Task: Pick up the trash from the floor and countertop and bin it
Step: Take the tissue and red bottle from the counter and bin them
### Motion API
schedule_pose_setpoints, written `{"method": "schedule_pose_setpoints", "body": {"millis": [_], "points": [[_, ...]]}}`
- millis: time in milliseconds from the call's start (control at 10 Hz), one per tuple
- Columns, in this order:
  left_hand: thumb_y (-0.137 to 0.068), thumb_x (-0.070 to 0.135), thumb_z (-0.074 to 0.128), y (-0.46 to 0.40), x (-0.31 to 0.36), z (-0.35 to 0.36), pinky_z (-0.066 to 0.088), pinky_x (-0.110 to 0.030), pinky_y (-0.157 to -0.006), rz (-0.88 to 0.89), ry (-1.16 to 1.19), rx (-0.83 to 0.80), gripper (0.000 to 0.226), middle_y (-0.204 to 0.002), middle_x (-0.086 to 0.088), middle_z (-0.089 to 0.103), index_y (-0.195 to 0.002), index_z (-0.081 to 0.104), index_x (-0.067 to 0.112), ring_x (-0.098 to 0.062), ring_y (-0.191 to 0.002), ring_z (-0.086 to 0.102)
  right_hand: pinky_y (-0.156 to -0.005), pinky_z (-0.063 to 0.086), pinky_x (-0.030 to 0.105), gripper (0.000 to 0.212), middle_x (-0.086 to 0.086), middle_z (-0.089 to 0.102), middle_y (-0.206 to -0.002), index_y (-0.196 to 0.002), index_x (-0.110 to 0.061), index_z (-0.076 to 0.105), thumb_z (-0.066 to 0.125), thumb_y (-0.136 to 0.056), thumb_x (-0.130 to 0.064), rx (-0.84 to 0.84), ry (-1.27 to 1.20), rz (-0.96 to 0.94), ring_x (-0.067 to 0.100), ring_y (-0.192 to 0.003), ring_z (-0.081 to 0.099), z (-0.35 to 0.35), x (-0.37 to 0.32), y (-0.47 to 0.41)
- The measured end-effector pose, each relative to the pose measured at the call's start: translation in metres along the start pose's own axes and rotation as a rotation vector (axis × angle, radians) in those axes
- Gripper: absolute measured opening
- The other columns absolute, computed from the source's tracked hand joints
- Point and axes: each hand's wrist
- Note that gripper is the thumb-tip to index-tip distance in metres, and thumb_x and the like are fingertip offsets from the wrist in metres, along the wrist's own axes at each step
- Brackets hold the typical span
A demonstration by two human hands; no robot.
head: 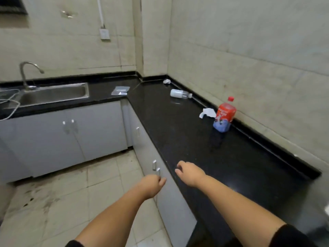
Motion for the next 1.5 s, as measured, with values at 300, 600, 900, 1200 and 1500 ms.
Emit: {"method": "schedule_pose_setpoints", "body": {"millis": [300,600,900,1200,1500], "points": [[-0.098,0.05,0.029,-0.099,0.099,-0.045,0.049,-0.042,-0.087,0.228,-0.15,0.062,0.048,-0.114,-0.011,0.066,-0.106,0.058,0.013,-0.032,-0.105,0.062,-0.088,0.048,0.04,0.034,0.014,0.06,-0.121,-0.119,-0.012,0.054,0.041,-0.097,-0.035,0.248,-0.066,0.201,0.031,-0.111,0.057,-0.097,0.107,-0.04],[-0.099,0.046,0.031,-0.271,0.138,-0.097,0.046,-0.039,-0.082,0.405,-0.199,0.016,0.043,-0.115,-0.013,0.065,-0.114,0.052,0.012,-0.032,-0.106,0.061,-0.093,0.047,0.046,0.035,0.021,0.049,-0.128,-0.126,-0.009,0.05,0.046,-0.095,-0.024,0.634,-0.144,0.344,0.04,-0.115,0.051,-0.187,0.157,-0.167],[-0.097,0.041,0.039,-0.455,0.188,-0.142,0.046,-0.046,-0.099,0.587,-0.304,-0.046,0.051,-0.137,-0.015,0.048,-0.141,0.034,0.016,-0.035,-0.124,0.05,-0.105,0.038,0.047,0.051,0.012,0.025,-0.153,-0.143,-0.026,0.035,0.047,-0.095,-0.038,0.692,-0.097,0.613,0.036,-0.135,0.033,-0.244,0.212,-0.3],[-0.095,0.025,0.047,-0.567,0.241,-0.108,0.037,-0.053,-0.105,0.618,-0.446,-0.092,0.066,-0.16,-0.012,0.002,-0.151,0.012,0.033,-0.038,-0.144,0.015,-0.068,0.046,0.039,0.018,0.014,0.062,-0.091,-0.089,-0.007,0.062,0.055,-0.092,-0.023,0.915,0.179,0.581,0.034,-0.091,0.054,-0.22,0.242,-0.328],[-0.099,0.007,0.035,-0.547,0.212,-0.086,0.044,-0.043,-0.104,0.572,-0.475,-0.158,0.035,-0.136,-0.016,0.043,-0.13,0.048,0.003,-0.035,-0.125,0.047,-0.06,0.04,0.04,0.024,0.016,0.056,-0.102,-0.1,-0.008,0.057,0.046,-0.097,-0.028,0.849,0.161,0.629,0.036,-0.09,0.057,-0.22,0.229,-0.32]]}}
Point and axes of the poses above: each hand's wrist, its own y-axis away from the middle knuckle, its own z-axis out of the palm, x = y × z
